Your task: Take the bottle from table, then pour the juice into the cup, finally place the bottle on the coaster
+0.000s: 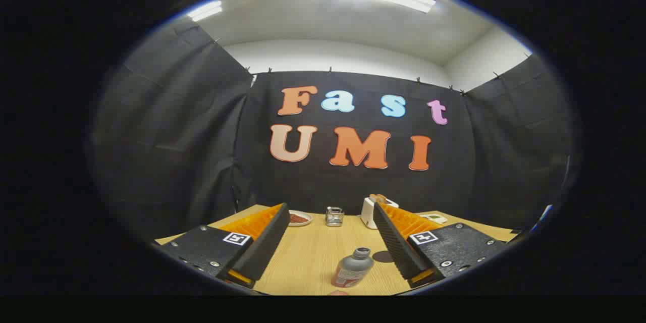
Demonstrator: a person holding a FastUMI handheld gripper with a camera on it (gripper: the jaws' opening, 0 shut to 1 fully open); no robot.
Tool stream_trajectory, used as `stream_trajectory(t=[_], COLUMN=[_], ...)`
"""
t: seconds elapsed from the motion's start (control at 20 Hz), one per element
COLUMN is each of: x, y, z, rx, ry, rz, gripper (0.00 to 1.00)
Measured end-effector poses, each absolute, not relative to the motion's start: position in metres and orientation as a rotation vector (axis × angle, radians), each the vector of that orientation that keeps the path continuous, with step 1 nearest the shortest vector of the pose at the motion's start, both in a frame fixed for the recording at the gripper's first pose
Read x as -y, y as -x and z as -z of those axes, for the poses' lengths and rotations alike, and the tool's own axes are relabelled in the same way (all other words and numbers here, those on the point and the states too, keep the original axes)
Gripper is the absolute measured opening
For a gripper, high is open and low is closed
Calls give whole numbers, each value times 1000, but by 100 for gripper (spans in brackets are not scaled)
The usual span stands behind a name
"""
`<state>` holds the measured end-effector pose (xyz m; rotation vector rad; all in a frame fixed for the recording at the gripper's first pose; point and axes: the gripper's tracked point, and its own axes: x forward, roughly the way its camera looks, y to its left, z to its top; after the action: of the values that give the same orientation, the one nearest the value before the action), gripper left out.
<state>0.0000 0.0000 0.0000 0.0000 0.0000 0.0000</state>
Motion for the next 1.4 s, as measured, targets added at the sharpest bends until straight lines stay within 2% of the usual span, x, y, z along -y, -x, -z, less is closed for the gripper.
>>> stream_trajectory(t=[0.35,0.7,1.2,1.4], x=[1,18,49,61], y=[-4,-12,-15,-12], z=[-22,-19,55,96], rx=[48,62,-65,-120], ry=[0,55,-6,0], rz=[-45,-23,31,111], gripper=[98,98,98,98])
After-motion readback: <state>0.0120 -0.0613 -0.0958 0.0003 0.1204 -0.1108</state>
